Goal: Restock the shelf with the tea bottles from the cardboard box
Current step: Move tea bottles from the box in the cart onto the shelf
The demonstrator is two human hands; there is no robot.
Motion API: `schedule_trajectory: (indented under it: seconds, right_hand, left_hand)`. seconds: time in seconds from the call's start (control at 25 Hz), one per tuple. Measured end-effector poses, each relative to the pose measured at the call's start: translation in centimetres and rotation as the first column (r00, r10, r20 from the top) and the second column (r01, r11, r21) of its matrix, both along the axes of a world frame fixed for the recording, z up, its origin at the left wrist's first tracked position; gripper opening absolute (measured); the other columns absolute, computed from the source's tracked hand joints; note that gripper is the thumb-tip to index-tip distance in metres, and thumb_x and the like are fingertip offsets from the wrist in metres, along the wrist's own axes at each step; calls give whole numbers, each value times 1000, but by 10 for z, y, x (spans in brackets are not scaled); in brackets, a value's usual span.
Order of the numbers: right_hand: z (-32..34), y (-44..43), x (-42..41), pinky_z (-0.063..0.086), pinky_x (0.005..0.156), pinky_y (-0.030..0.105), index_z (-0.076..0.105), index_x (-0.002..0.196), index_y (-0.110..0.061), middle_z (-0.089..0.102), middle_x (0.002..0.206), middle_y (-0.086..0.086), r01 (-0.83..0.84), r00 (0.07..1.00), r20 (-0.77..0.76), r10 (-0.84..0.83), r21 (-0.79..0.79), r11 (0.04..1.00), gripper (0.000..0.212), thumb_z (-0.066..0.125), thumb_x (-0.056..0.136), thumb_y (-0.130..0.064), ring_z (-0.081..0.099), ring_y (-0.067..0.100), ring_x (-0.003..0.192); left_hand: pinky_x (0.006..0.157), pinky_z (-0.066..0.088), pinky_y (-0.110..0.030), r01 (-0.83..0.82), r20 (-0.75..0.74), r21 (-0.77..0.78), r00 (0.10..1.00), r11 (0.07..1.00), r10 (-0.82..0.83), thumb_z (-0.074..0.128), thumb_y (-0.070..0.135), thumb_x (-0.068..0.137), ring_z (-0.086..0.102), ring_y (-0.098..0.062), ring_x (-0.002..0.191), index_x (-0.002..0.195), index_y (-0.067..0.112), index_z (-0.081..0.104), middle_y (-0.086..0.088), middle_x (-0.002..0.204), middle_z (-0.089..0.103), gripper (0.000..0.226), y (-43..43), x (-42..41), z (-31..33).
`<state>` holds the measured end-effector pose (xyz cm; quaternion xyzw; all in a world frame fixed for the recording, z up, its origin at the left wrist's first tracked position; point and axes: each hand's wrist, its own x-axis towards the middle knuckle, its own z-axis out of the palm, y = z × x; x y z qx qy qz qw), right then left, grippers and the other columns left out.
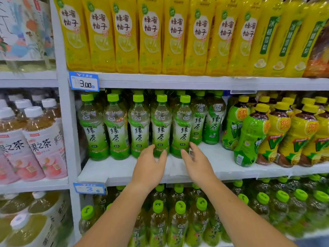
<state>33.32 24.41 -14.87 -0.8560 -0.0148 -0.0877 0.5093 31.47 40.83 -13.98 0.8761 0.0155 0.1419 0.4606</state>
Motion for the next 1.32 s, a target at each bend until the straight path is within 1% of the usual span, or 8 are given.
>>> schedule_trajectory:
  seconds: [0.2,0.4,0.56,0.68,0.8,1.08,1.16,1.32]
  right_hand:
    - [23,-12,-43,31,115,31,34,153,-24,38,156,-5,-14,978,-206,31,86,996,56,46,101,-42,38,11,141]
    - [69,-41,-101,34,105,25,39,150,-27,44,151,-5,10,940,-341,26,102,995,49,46,102,-37,44,6,129]
    - [119,-78,-177,36,114,36,38,150,-25,41,153,-7,96,884,-468,-2,177,980,51,49,102,-36,42,11,137]
    - [156,-108,-244,34,112,31,36,151,-23,38,153,-8,199,833,-550,-68,182,963,53,49,102,-35,37,10,141]
    - [183,-142,-312,35,111,30,34,153,-21,39,154,-6,255,792,-585,-177,52,966,55,48,102,-37,38,10,140]
    - [212,-222,-453,35,108,24,36,151,-25,45,150,-8,518,631,-647,-427,-59,853,53,50,101,-36,42,8,138]
    - [207,-243,-475,37,111,29,36,151,-29,46,149,-8,538,601,-665,-443,-74,840,53,50,101,-39,43,9,137]
    - [183,-311,-500,35,109,28,33,153,-25,43,153,-6,516,559,-716,-418,-95,852,57,48,101,-42,40,11,139]
  left_hand:
    - [115,36,-42,65,-274,-77,958,995,-84,51,50,98,40,-18,140,151,18,40,1,155,41,63,0,-30,23]
    - [112,39,-39,134,-427,-109,888,985,-168,52,46,99,48,-17,134,147,17,45,1,149,49,56,-20,-81,78]
    - [103,44,-33,229,-544,-147,794,962,-272,53,46,99,52,-15,129,145,18,48,3,144,53,54,-49,-143,128]
    - [105,44,-34,299,-583,-187,733,936,-350,52,46,99,51,-15,131,144,18,48,4,145,52,53,-78,-186,162]
    - [108,41,-36,361,-614,-266,651,894,-446,52,47,99,49,-15,133,146,21,47,6,147,49,53,-110,-229,185]
    - [101,37,-25,536,-608,-445,407,717,-682,48,46,101,47,-9,130,147,23,45,7,146,50,51,-217,-316,213]
    - [100,38,-25,574,-604,-447,372,686,-705,47,46,102,48,-9,128,146,22,47,7,144,51,50,-250,-333,210]
    - [86,40,-15,555,-656,-421,360,717,-663,45,45,103,50,-8,117,147,18,45,4,141,52,52,-329,-364,177]
